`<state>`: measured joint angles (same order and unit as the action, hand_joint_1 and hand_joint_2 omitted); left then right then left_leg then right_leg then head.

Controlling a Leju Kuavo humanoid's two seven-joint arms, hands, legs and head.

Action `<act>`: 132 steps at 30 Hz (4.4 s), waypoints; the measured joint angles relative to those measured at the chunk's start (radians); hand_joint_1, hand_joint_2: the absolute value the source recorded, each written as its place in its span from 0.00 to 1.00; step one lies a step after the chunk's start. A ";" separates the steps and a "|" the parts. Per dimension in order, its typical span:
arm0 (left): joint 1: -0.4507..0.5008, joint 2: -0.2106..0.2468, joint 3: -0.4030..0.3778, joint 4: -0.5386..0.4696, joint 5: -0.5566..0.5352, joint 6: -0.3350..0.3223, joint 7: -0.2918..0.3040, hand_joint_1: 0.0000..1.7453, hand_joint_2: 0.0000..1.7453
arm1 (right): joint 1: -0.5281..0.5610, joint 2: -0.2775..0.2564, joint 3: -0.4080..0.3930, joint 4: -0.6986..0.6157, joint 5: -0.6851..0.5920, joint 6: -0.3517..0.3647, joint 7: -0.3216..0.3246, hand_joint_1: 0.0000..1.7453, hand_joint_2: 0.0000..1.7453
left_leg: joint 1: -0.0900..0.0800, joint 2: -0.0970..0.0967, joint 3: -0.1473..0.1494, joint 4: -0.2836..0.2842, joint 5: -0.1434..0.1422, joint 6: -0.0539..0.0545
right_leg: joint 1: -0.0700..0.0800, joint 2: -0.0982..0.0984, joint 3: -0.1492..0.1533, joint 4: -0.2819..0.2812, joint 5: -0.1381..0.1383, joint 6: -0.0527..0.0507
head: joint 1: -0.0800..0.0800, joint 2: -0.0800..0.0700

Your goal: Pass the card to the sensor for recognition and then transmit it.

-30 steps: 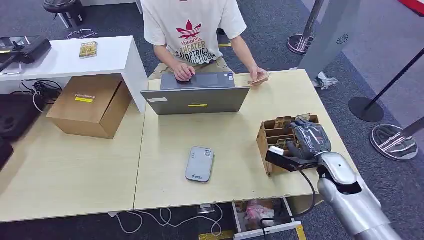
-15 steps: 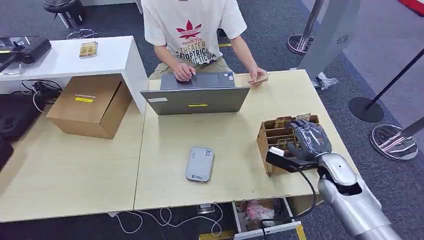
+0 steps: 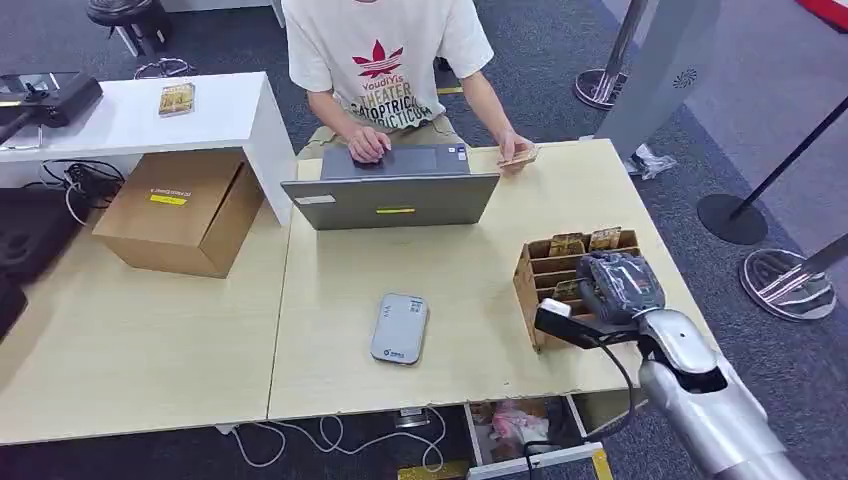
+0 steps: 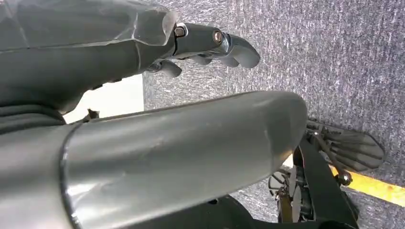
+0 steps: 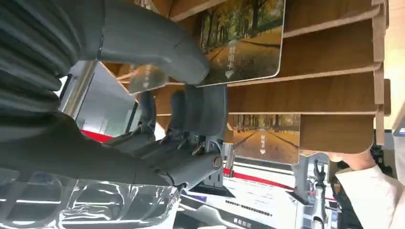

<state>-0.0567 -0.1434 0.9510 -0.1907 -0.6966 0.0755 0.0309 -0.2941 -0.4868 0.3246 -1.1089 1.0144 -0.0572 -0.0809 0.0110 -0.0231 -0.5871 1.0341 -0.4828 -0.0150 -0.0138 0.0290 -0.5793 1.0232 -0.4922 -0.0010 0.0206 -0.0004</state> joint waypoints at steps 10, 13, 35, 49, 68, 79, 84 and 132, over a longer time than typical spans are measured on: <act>0.000 0.000 0.000 0.000 0.000 0.000 0.000 0.00 0.00 | -0.004 -0.008 0.012 0.006 -0.007 0.005 -0.003 0.97 1.00 | 0.000 0.000 0.000 0.000 0.000 0.000 | 0.000 0.000 0.000 0.000 0.000 0.000 | 0.000 0.000; 0.000 0.000 0.000 0.000 0.000 0.000 0.000 0.00 0.00 | -0.010 -0.011 0.014 0.013 -0.016 0.006 -0.005 0.97 1.00 | 0.000 0.000 0.000 0.000 0.000 0.000 | 0.000 0.000 0.000 0.000 0.000 0.000 | 0.000 0.000; 0.000 0.004 0.001 0.000 -0.006 -0.004 -0.009 0.00 0.00 | -0.027 -0.036 0.016 0.017 -0.024 -0.029 0.002 0.99 1.00 | 0.000 0.000 0.000 0.000 0.000 0.000 | 0.000 0.000 0.000 0.000 0.000 0.000 | 0.000 0.000; -0.001 0.004 0.014 0.000 -0.006 0.000 -0.001 0.00 0.00 | -0.037 -0.026 0.018 0.019 -0.005 -0.027 0.008 0.00 1.00 | 0.000 0.000 0.000 0.000 0.000 0.000 | 0.000 0.000 0.000 0.000 0.000 0.000 | 0.000 0.000; -0.001 0.004 0.018 0.000 -0.017 0.006 0.001 0.00 0.00 | -0.032 -0.012 0.017 0.005 0.015 -0.015 0.027 0.02 1.00 | 0.000 0.000 0.000 0.000 0.000 0.000 | 0.000 0.000 0.000 0.000 0.000 0.000 | 0.000 0.000; -0.001 0.003 0.018 0.000 -0.021 0.006 0.002 0.00 0.00 | -0.014 -0.006 0.012 -0.021 -0.013 -0.008 -0.004 0.00 1.00 | 0.000 0.000 0.000 0.000 0.000 0.000 | 0.000 0.000 0.000 0.000 0.000 0.000 | 0.000 0.000; 0.000 0.003 0.018 0.000 -0.022 0.005 0.002 0.00 0.00 | -0.001 -0.004 0.008 -0.026 -0.038 0.007 -0.021 0.01 1.00 | 0.000 0.000 0.000 0.000 0.000 0.000 | 0.000 0.000 0.000 0.000 0.000 0.000 | 0.000 0.000; 0.000 0.004 0.024 0.000 -0.024 -0.002 -0.003 0.00 0.00 | 0.006 -0.011 -0.036 -0.034 -0.061 0.028 -0.026 0.00 1.00 | 0.000 0.000 0.000 0.000 0.000 0.000 | 0.000 0.000 0.000 0.000 0.000 0.000 | 0.000 0.000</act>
<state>-0.0571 -0.1392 0.9754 -0.1907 -0.7206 0.0740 0.0282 -0.2878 -0.4982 0.2888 -1.1433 0.9537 -0.0294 -0.1072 0.0109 -0.0233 -0.5875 1.0341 -0.4828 -0.0149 -0.0139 0.0288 -0.5793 1.0232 -0.4922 -0.0010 0.0202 -0.0004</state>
